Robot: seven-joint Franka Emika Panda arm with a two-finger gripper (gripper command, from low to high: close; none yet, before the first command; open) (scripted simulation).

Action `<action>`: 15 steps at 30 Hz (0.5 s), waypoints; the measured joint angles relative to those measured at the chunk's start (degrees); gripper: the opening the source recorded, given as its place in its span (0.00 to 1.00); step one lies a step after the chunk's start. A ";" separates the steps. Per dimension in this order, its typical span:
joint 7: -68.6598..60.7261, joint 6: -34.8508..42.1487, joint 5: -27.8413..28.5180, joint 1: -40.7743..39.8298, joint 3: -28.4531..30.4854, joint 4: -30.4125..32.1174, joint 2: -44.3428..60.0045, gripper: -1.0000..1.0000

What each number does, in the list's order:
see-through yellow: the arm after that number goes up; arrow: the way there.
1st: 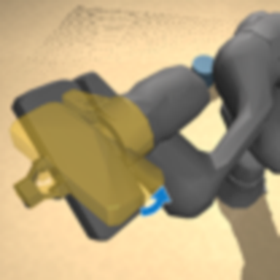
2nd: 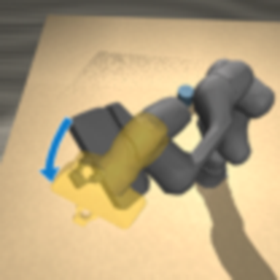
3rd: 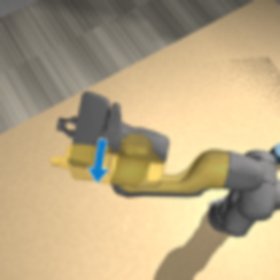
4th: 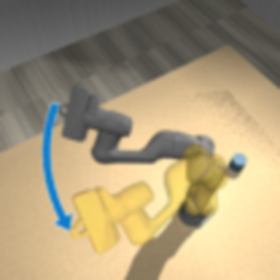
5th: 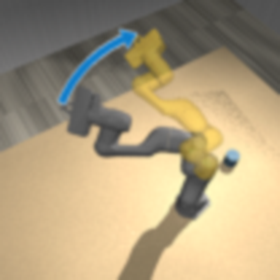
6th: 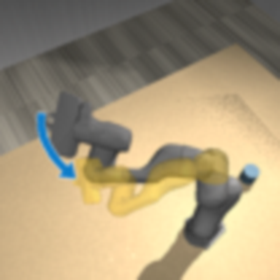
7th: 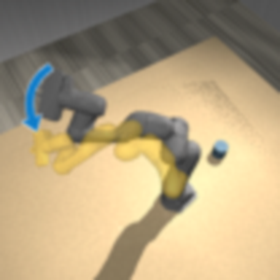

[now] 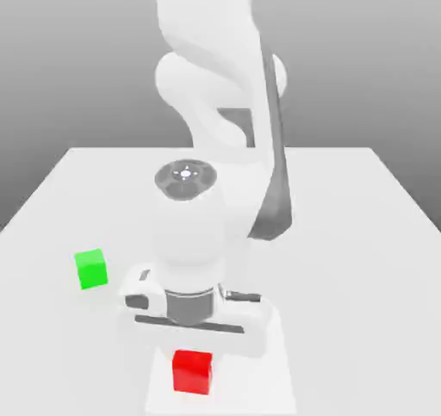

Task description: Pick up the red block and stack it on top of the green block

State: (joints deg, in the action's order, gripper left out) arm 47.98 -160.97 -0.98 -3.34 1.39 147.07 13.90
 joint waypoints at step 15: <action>-6.78 8.24 14.48 -20.62 14.36 15.64 -24.63 0.00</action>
State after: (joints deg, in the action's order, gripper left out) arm 41.20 -152.73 13.49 -23.96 15.74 162.71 -10.73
